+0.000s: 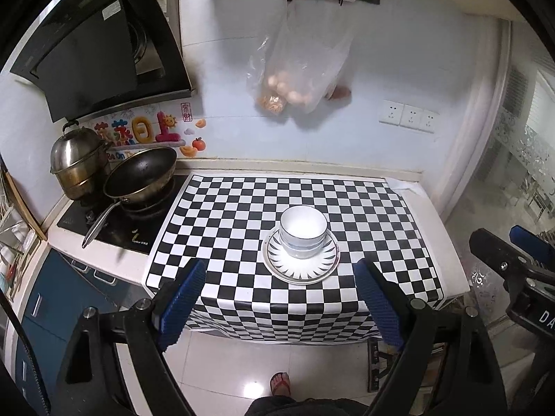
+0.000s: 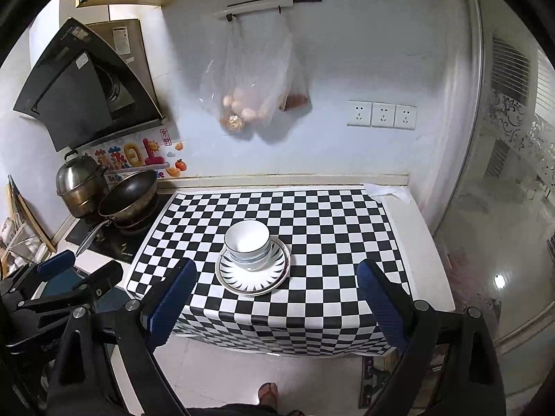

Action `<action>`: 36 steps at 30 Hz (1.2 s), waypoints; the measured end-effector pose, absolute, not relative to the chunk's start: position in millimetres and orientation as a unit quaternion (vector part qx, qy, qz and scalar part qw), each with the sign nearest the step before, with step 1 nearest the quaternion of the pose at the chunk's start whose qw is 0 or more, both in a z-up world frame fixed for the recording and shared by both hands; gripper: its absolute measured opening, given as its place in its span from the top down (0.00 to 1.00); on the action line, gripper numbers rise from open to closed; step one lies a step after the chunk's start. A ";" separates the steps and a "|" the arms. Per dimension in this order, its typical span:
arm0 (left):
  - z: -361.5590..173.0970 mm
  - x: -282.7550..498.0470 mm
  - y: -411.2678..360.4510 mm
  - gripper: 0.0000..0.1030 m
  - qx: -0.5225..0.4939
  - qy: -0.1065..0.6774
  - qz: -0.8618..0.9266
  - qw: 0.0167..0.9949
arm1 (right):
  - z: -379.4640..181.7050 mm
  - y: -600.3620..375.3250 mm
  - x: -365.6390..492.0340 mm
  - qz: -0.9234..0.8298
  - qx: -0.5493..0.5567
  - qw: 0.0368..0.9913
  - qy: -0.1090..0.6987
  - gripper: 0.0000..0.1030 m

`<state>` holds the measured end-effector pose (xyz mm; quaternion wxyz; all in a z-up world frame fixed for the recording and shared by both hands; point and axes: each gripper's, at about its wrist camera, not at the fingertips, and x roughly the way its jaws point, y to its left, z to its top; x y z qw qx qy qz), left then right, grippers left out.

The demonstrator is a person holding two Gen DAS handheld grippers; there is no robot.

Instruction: Organize plates and bowls

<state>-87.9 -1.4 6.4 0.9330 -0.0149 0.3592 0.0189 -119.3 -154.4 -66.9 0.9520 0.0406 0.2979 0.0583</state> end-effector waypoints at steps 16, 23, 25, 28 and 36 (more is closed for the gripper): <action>8.9 -91.6 4.8 0.14 -0.029 0.354 0.035 0.934 | -65.8 -154.3 -113.9 0.060 0.023 0.953 0.296 0.07; 11.3 -95.0 2.7 0.14 -0.025 0.350 0.037 0.936 | -63.9 -153.7 -116.2 0.060 0.023 0.954 0.293 0.07; 11.0 -94.6 2.4 0.14 -0.026 0.350 0.036 0.936 | -63.9 -153.6 -116.9 0.060 0.023 0.954 0.294 0.07; 11.8 -95.9 2.4 0.14 -0.026 0.351 0.038 0.935 | -64.3 -153.9 -117.1 0.060 0.023 0.954 0.294 0.07; 13.3 -100.2 4.1 0.14 -0.025 0.352 0.037 0.935 | -67.6 -152.9 -121.3 0.059 0.022 0.953 0.295 0.07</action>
